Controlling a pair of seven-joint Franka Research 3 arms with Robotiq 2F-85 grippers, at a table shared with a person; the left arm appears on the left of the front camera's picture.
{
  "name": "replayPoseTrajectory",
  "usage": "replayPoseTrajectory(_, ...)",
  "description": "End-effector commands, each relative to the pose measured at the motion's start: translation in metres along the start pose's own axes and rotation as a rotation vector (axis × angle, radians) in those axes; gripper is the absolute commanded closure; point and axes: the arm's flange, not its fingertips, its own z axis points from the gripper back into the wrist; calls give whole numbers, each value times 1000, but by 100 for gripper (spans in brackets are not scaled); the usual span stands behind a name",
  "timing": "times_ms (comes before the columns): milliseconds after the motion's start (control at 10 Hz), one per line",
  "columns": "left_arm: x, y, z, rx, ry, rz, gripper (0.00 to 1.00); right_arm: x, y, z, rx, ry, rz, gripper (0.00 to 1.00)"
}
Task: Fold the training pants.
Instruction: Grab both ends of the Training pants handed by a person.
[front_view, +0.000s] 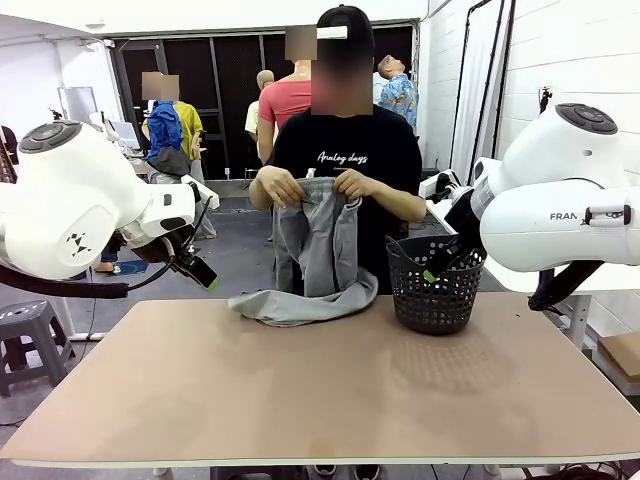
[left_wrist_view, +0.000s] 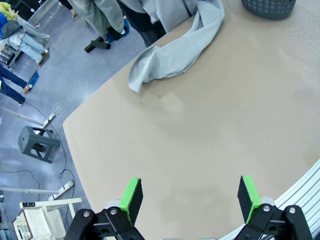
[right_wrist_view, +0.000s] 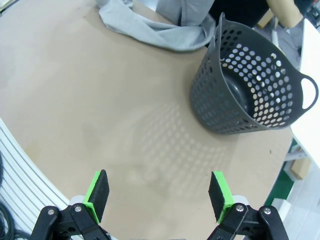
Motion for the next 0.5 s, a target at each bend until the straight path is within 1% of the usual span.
replayPoseTrajectory(0,1,2,-1,-5,-8,-12,0,0,0,-1,0,0,0,0)
replayPoseTrajectory(400,1,2,-1,-5,-8,-12,0,0,0,-1,0,0,0,0)
